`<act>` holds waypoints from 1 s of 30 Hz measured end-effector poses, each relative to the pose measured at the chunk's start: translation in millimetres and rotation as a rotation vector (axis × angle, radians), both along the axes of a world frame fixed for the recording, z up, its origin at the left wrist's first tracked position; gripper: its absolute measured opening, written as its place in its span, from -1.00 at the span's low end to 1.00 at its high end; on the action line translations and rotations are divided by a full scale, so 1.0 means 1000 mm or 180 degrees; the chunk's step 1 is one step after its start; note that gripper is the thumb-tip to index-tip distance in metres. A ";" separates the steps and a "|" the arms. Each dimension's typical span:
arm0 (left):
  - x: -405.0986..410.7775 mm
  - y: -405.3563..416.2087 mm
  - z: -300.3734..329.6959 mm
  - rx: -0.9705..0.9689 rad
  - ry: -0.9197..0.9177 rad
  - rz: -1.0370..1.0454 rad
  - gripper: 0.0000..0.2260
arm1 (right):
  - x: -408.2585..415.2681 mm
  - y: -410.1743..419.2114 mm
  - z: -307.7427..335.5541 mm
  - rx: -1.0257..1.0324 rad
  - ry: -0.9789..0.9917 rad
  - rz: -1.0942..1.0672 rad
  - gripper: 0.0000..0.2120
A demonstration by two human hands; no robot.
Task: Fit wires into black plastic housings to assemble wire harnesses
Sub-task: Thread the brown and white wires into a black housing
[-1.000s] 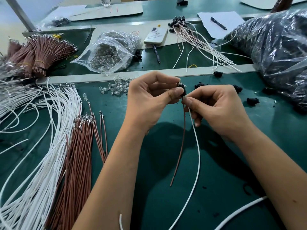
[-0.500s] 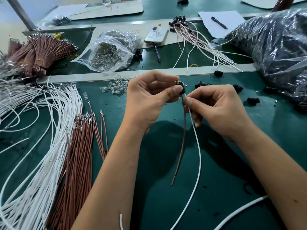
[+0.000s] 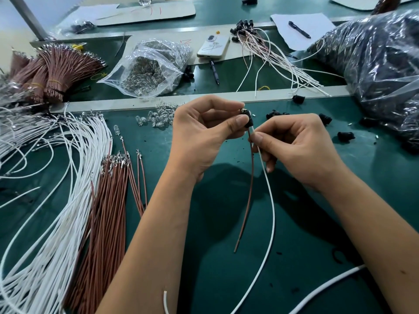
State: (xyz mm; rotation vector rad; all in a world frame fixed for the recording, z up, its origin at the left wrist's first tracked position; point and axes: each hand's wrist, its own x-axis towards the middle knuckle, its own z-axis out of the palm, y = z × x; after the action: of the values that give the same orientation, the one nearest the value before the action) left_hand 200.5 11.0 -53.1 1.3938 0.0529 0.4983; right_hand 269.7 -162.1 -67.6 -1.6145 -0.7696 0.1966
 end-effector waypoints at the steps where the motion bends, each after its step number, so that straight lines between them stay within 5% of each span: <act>1: 0.000 0.000 0.000 0.0005 0.0010 -0.0002 -0.84 | 0.000 0.000 0.000 0.0006 0.0005 0.0002 -0.89; 30: 0.000 -0.003 -0.001 0.0216 0.0128 0.0055 -0.86 | -0.002 0.002 -0.001 -0.0454 -0.0235 -0.0180 -0.85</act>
State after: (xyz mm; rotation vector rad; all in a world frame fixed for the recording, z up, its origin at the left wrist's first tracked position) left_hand 200.7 8.4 -54.1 1.4711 0.0813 0.4904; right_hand 267.6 -160.2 -69.1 -1.7848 -0.7795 0.1547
